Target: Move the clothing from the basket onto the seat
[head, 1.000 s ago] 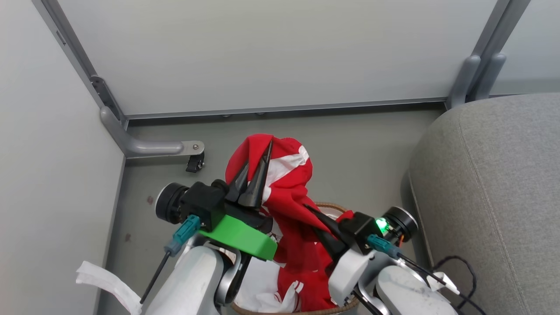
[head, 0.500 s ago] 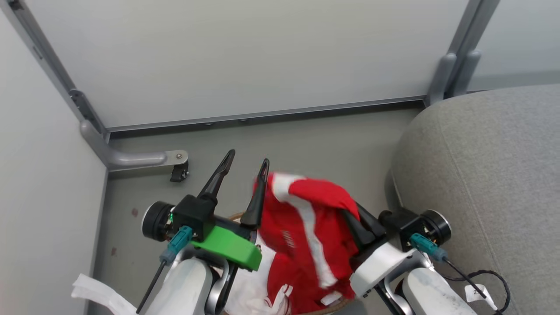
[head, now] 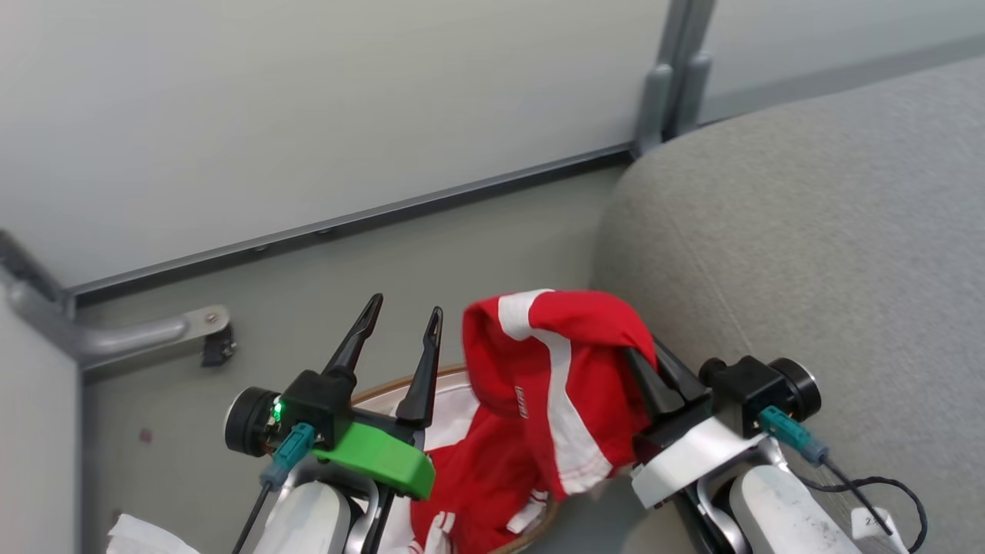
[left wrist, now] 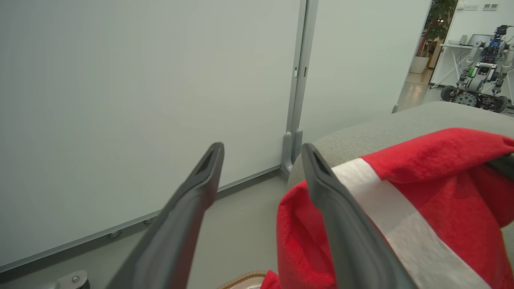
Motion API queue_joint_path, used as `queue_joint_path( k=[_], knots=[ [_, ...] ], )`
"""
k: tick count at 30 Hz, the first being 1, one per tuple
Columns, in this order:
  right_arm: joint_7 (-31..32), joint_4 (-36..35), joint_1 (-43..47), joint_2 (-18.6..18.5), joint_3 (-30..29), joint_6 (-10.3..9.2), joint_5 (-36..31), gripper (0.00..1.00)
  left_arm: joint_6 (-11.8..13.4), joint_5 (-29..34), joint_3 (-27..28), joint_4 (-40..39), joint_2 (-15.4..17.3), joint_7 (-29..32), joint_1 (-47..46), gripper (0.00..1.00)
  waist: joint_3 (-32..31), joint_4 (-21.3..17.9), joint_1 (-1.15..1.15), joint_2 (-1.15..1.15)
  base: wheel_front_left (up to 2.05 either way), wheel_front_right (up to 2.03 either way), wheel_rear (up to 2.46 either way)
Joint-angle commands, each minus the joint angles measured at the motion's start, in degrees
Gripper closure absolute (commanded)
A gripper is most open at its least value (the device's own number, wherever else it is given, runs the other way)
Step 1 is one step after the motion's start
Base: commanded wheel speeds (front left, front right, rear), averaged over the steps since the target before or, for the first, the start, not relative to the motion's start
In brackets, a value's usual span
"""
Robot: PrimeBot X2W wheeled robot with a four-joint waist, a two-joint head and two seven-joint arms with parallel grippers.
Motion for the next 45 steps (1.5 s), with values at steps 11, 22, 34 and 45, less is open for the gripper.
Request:
queue_joint_path(
  k=[11, 22, 34, 45],
  knots=[
    [-0.3, -3.6, -1.1, -0.2, -1.5, -0.08, 1.0, 1.00, -0.6, 1.8, 2.3, 0.2, 0.2, 0.0, 1.5, 0.00, 3.5, -17.8, 0.00, 0.00, 0.00, 0.00, 0.00],
    [-0.3, -10.3, -3.4, -0.2, -12.5, -0.07, -3.0, 1.00, -1.0, 2.3, -1.5, 2.1, 0.3, 0.0, -2.2, 0.00, 8.4, -20.8, 0.00, 0.00, 0.00, 0.00, 0.00],
    [-0.3, -7.0, -25.8, -7.3, -18.7, -0.08, -11.6, 1.00, -1.0, 2.1, -7.8, -1.6, 5.4, 0.0, -6.1, 0.00, 19.4, -19.7, 0.00, 0.00, 0.00, 0.00, 0.00],
    [-0.3, 2.4, -44.3, -16.9, -24.7, -0.08, -17.3, 1.00, -1.0, 0.3, -15.1, -4.5, 9.2, 0.0, -15.1, 0.00, 30.0, -11.6, 0.00, 0.00, 0.00, 0.00, 0.00]
  ],
)
